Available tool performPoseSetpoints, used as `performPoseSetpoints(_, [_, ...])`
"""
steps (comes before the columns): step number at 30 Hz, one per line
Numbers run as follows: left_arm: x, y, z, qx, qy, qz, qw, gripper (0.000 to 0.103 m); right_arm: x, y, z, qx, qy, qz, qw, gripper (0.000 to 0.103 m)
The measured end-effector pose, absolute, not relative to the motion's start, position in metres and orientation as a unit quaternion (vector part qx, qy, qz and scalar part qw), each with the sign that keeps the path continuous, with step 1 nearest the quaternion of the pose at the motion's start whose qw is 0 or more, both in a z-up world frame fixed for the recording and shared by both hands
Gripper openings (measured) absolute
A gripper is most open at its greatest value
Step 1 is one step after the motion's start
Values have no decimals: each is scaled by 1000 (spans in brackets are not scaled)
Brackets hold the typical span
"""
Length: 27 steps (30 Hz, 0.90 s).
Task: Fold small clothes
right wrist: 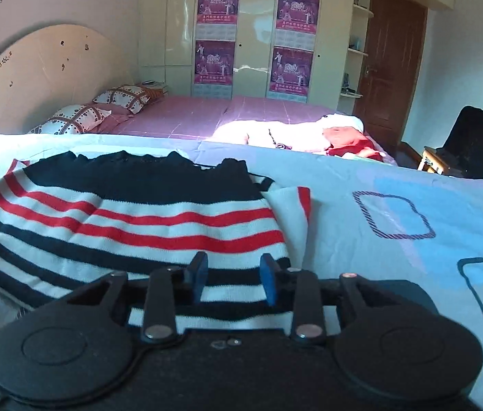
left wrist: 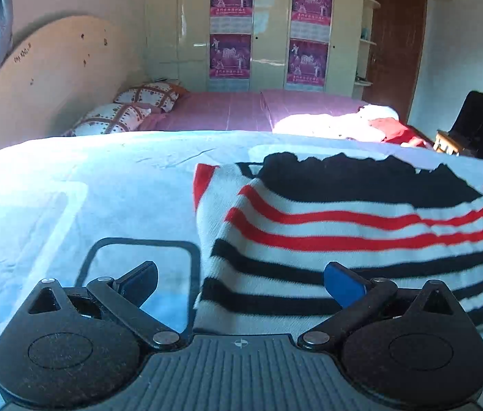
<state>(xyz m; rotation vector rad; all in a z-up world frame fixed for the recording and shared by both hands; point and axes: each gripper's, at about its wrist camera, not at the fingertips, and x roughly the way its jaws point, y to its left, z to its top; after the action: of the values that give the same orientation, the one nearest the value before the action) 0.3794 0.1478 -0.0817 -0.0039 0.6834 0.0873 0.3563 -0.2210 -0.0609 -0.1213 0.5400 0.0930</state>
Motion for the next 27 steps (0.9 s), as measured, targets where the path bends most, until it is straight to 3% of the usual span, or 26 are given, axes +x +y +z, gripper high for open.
performPoseSetpoints(3, [379, 162, -105, -1, 387, 54, 921, 103, 361, -234, -92, -58, 343, 34, 937, 33])
performPoseSetpoints(9, [362, 182, -92, -77, 373, 76, 921, 103, 334, -227, -65, -58, 294, 49, 953, 35])
performPoseSetpoints(13, [356, 182, -112, -69, 390, 94, 914, 103, 348, -230, -88, -62, 347, 35, 935, 38])
performPoseSetpoints(17, [339, 176, -97, -78, 385, 89, 915, 103, 320, -232, -62, -20, 309, 56, 949, 40])
performPoseSetpoints(27, [307, 159, -90, -68, 390, 80, 915, 103, 295, -233, -62, 15, 315, 71, 946, 42])
